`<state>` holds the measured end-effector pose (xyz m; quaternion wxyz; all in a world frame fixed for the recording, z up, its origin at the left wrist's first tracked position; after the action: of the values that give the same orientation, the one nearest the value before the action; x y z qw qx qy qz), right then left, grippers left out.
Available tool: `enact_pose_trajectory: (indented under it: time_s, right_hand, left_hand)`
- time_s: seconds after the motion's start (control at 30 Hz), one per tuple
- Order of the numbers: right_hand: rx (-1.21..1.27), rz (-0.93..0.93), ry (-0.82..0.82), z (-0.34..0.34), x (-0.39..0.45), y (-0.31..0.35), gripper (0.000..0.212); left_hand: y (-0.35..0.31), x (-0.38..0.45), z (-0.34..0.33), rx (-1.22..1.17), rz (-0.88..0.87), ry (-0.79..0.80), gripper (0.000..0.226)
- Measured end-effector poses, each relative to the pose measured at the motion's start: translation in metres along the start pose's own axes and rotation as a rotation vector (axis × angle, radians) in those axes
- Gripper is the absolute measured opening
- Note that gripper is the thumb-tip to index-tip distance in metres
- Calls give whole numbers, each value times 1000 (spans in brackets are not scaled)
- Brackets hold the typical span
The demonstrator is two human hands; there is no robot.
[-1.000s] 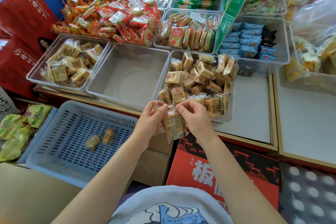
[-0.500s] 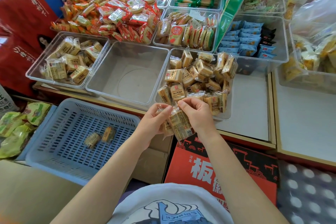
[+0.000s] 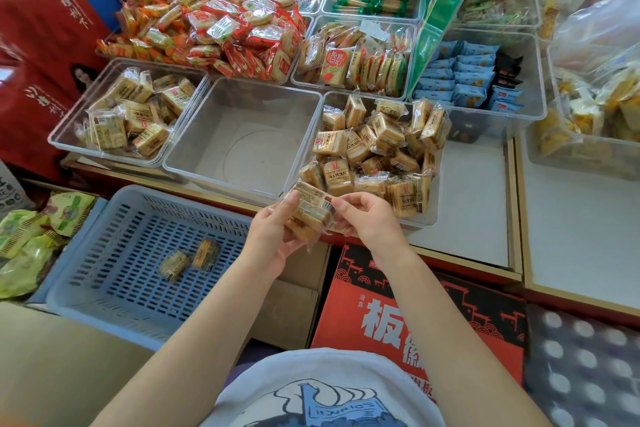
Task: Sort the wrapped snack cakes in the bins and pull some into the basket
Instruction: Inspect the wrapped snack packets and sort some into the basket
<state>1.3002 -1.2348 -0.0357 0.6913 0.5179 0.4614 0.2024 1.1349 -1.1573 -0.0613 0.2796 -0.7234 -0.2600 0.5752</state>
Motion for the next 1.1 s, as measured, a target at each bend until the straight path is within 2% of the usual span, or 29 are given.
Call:
enact_pose_trajectory:
  time_s: [0.13,0.3,0.4,0.53,0.63,0.77,0.93,1.1]
  right_hand:
    - [91,-69,-22,-5,2,-7,27]
    - [175,-184,110,-17,-2,-15,30]
    - [140,-199,172,-24,-7,-17,18]
    - [29,-150,88,-21,-5,-14,13]
    - [-3,-137,22,-17,-2,-11,4]
    - [-10,-94,29,-18,-1,-9,4]
    - [95,-77,84,-21,-2,-13,5]
    - [69,-54,45,-17,1,-14,3]
  left_hand:
    - [3,-2,2,-53,18,-27,47]
    - [-1,1,10,-89,-35,-81,49]
    - [-1,3,12,-93,-73,-96,57]
    - [-3,2,7,-47,-110,-14,85]
    - [1,2,3,7,-102,30,92]
    - [6,4,0,-2,-82,53,104]
    - [5,10,7,-44,-61,47,81]
    - [1,10,11,-25,-87,14,88]
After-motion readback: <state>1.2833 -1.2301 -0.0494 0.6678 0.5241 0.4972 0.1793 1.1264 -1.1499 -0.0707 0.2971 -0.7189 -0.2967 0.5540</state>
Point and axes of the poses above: each hand's wrist, its own x-axis towards the middle knuckle, its own z-axis out of the back of the hand, y = z × x, the point moved 8 cm from there along x, towards the middle knuckle, and after that the axes turned 3 degrees about -y, right-handed, at the moved point
